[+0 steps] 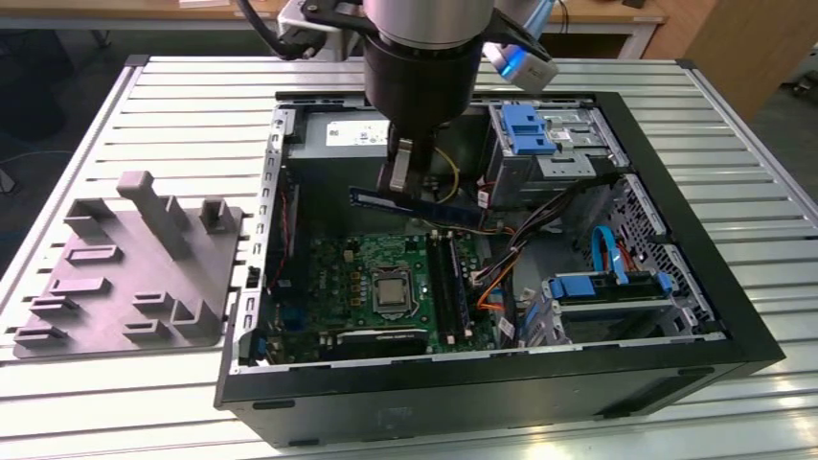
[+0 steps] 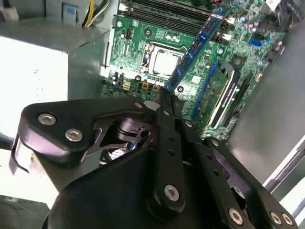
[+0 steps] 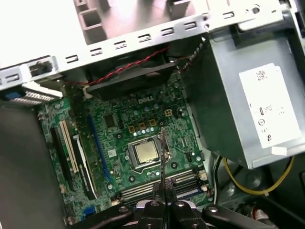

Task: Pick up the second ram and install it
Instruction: 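Insert the second ram into the second slot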

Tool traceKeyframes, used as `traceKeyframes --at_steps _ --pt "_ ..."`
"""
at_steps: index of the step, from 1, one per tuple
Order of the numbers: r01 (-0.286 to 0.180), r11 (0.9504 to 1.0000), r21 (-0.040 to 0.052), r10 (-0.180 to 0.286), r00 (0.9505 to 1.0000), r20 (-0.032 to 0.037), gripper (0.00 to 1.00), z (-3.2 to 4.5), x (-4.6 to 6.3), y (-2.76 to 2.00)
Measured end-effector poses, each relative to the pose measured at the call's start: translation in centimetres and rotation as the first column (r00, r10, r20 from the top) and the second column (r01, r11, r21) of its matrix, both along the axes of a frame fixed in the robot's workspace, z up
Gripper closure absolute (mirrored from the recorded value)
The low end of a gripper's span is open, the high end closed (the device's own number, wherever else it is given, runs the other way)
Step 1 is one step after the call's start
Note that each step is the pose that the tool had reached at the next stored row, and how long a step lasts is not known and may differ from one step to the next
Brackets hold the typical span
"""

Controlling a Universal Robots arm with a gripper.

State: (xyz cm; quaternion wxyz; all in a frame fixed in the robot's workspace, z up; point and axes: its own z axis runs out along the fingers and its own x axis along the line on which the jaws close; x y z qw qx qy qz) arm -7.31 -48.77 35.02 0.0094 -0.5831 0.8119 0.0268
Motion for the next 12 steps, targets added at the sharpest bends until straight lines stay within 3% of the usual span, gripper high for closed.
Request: traceKeyframes --at_steps 6,12 --pt "0.109 0.9941 0.0 -0.109 0.9941 0.0 0.88 0.0 0.0 0.0" --pt "0.216 0.9764 -0.0001 -0.216 0.9764 0.0 0.88 -0.03 0.0 0.0"
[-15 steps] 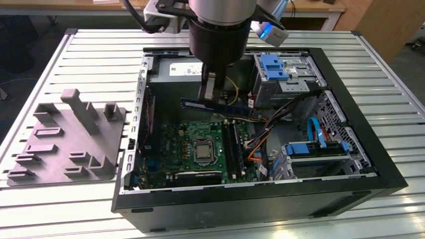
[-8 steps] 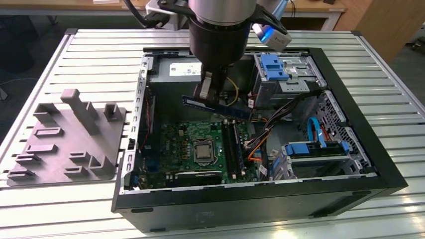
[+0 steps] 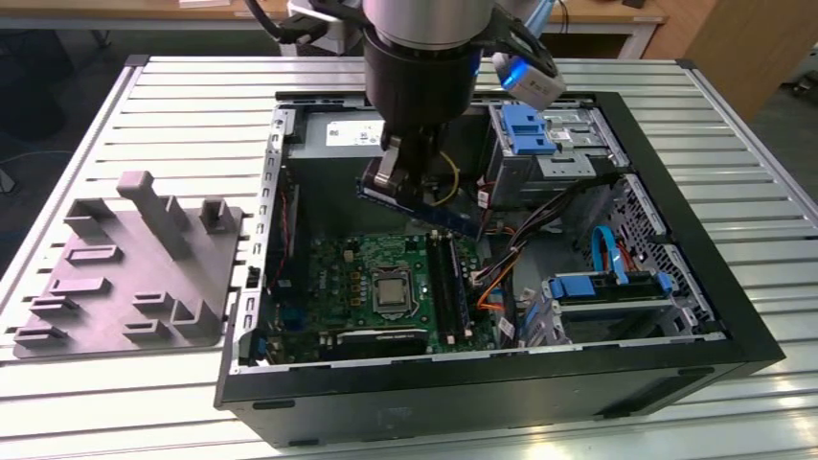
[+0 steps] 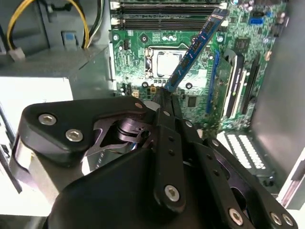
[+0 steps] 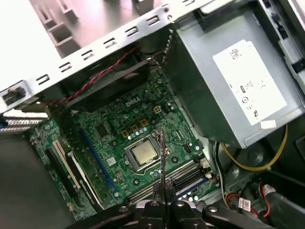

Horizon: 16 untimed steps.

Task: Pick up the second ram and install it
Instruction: 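Insert the second ram into the second slot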

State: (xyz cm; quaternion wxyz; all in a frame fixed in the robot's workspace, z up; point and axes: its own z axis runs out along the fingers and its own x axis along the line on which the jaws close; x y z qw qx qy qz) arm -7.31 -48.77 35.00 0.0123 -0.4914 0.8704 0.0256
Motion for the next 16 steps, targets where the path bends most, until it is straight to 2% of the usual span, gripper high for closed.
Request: traceKeyframes --at_steps 4,9,12,16 --pt "0.072 0.9974 0.0 -0.072 0.9974 0.0003 0.88 -0.05 0.0 0.0" --pt "0.115 0.9933 0.0003 -0.115 0.9933 0.0053 0.88 -0.12 -0.07 0.0" --pt "0.166 0.9862 0.0006 -0.166 0.9862 0.006 0.88 -0.14 -0.07 0.01" --pt "0.236 0.9719 0.0007 -0.236 0.9719 0.0063 0.88 -0.17 -0.07 0.01"
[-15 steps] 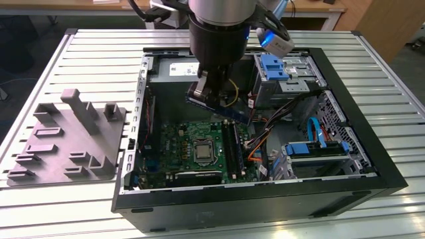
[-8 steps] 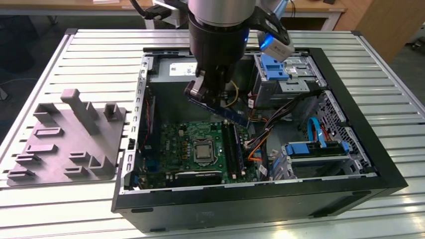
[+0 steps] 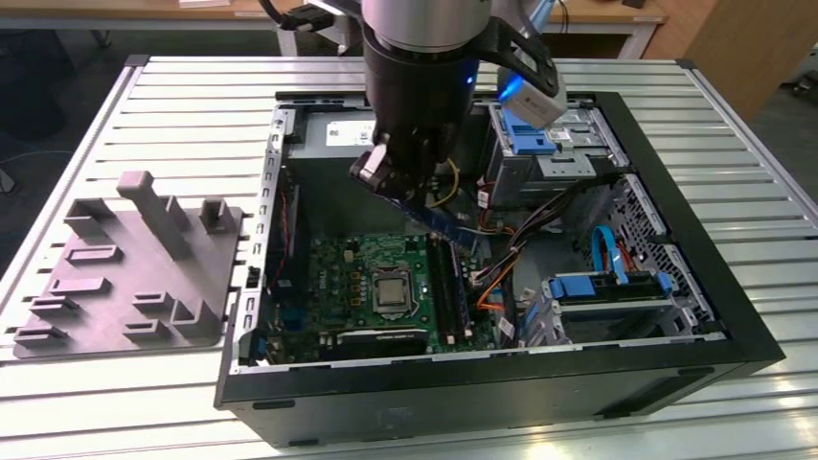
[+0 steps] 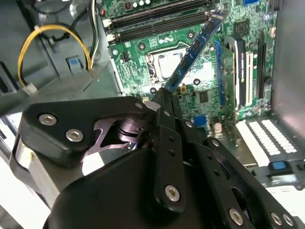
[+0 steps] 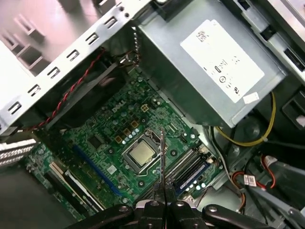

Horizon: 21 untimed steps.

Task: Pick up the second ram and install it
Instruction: 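Insert the second ram into the second slot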

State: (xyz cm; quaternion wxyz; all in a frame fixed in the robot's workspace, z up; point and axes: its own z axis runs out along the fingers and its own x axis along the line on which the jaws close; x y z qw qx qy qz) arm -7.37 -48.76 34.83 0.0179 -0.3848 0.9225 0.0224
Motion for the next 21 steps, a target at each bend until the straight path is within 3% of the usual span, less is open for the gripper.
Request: traceKeyframes --at_steps 5,10,16,21 --pt "0.084 0.9965 0.0001 -0.084 0.9965 0.0002 0.88 -0.02 0.0 0.0" --pt "0.171 0.9852 0.0001 -0.171 0.9852 0.0002 0.88 -0.03 0.0 0.0" --pt "0.276 0.9611 0.0 -0.276 0.9611 0.0001 0.88 -0.03 0.0 0.0" --pt "0.363 0.9318 0.0 -0.363 0.9318 0.0001 0.88 -0.04 0.0 0.0"
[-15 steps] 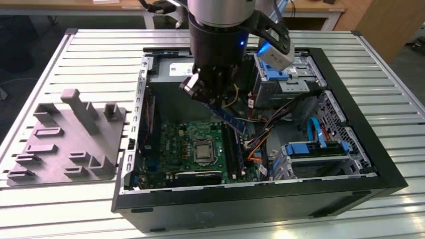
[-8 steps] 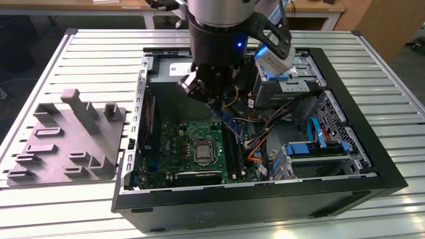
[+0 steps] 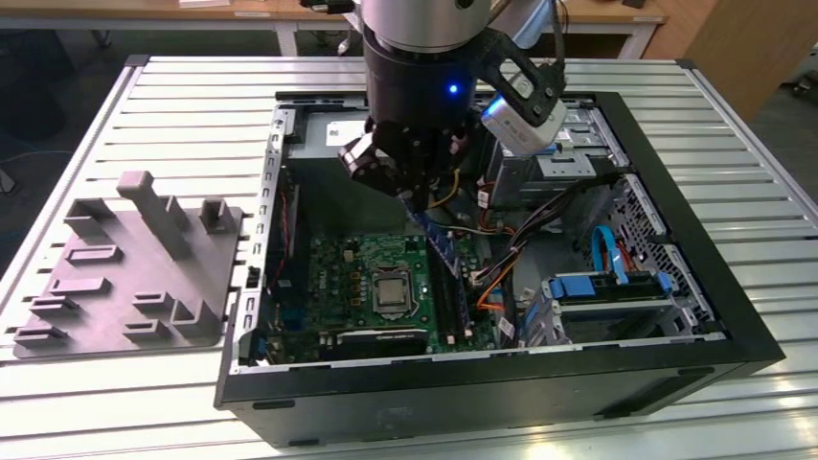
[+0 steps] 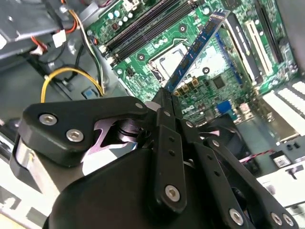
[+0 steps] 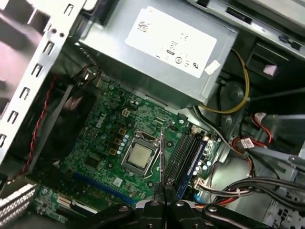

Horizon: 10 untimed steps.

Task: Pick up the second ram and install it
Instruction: 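Insert the second ram into the second slot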

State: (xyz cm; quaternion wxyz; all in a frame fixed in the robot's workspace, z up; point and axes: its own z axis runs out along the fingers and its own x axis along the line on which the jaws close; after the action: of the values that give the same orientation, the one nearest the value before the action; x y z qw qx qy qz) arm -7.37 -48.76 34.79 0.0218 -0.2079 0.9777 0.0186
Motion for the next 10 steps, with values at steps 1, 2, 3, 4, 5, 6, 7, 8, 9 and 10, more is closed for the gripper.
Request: traceKeyframes --at_steps 1,2,3,4,5,6,7,8,9,10 --pt "0.018 0.9998 0.0 -0.018 0.9998 0.0 0.88 0.0 0.0 0.0" --pt "0.036 0.9993 0.0 -0.036 0.9993 0.0 0.88 0.0 0.0 0.0" --pt "0.055 0.9985 0.0 -0.055 0.9985 0.0 0.88 0.0 0.0 0.0" --pt "0.073 0.9973 0.0 -0.073 0.9973 0.0 0.88 0.0 0.0 0.0" --pt "0.091 0.9959 0.0 -0.091 0.9959 0.0 0.88 -0.01 0.0 0.0" --pt "0.109 0.9941 0.0 -0.109 0.9941 0.0 0.88 -0.01 0.0 0.0" --pt "0.127 0.9919 0.0 -0.127 0.9919 0.0 0.88 -0.01 0.0 0.0" --pt "0.145 0.9895 0.0 -0.145 0.9895 0.0 0.88 -0.01 0.0 0.0" --pt "0.162 0.9867 0.0 -0.162 0.9867 0.0 0.88 -0.01 0.0 0.0" --pt "0.182 0.9834 0.0 -0.182 0.9834 0.0 0.88 -0.01 0.0 0.0"
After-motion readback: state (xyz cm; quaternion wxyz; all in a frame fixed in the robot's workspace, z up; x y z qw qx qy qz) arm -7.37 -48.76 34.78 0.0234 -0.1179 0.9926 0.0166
